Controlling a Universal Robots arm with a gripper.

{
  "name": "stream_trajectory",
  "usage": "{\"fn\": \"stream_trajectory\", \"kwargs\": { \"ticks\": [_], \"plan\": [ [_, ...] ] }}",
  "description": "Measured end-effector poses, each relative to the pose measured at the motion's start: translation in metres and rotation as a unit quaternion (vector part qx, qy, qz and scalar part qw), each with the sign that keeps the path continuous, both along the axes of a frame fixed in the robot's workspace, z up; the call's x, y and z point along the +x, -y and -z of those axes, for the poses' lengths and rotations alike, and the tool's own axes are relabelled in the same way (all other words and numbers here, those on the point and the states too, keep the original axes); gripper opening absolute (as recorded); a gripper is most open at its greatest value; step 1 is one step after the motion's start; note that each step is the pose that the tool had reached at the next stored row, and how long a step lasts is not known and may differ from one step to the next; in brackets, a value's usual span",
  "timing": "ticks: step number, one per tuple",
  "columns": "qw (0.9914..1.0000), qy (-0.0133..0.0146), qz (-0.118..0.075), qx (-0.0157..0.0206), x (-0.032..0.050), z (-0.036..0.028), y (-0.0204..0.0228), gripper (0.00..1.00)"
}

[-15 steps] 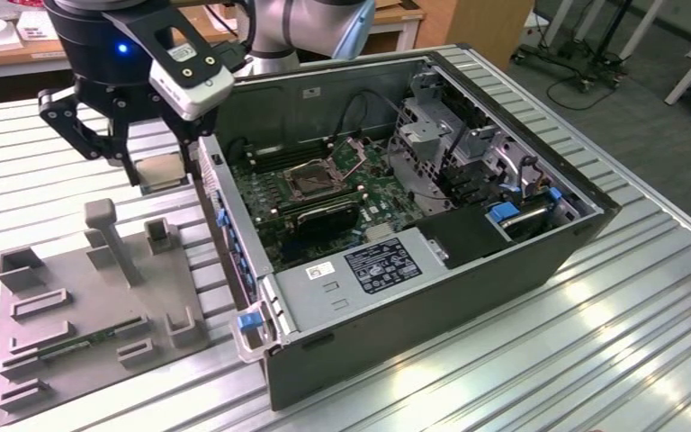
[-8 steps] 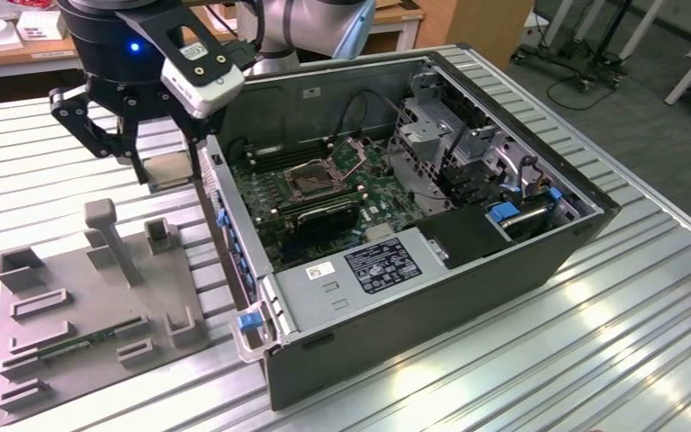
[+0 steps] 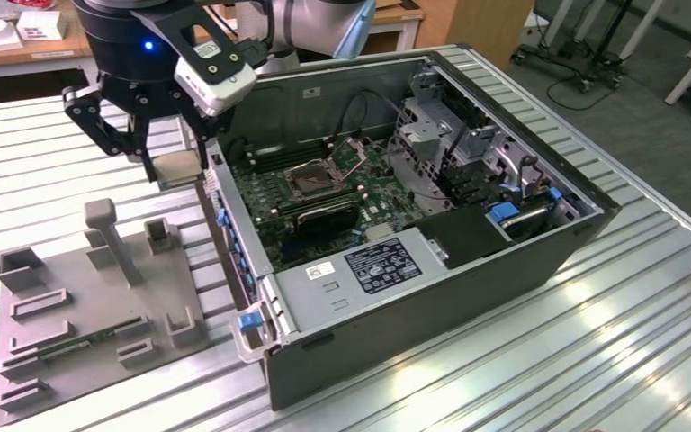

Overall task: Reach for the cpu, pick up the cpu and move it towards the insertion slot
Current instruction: 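Pick up the cpu and move it towards the insertion slot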

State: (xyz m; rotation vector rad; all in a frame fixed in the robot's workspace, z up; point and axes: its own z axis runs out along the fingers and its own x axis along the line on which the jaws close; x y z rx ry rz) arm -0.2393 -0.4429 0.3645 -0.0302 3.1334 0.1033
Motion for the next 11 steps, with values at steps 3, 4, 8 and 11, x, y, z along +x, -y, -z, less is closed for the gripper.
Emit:
{"fn": "stream_trajectory", "kwargs": {
  "ticks": [3, 4, 8, 11],
  "plan": [
    [1.00000, 0.0000, 0.000, 0.0000, 0.0001, 0.0000, 0.0000, 0.54],
    [1.00000, 0.0001, 0.000, 0.0000, 0.0002, 0.0001, 0.0000, 0.54],
    [1.00000, 0.0000, 0.000, 0.0000, 0.0003, 0.0000, 0.0000, 0.54],
    [1.00000, 0.0000, 0.000, 0.0000, 0.0024, 0.0000, 0.0000, 0.54]
  ]
}}
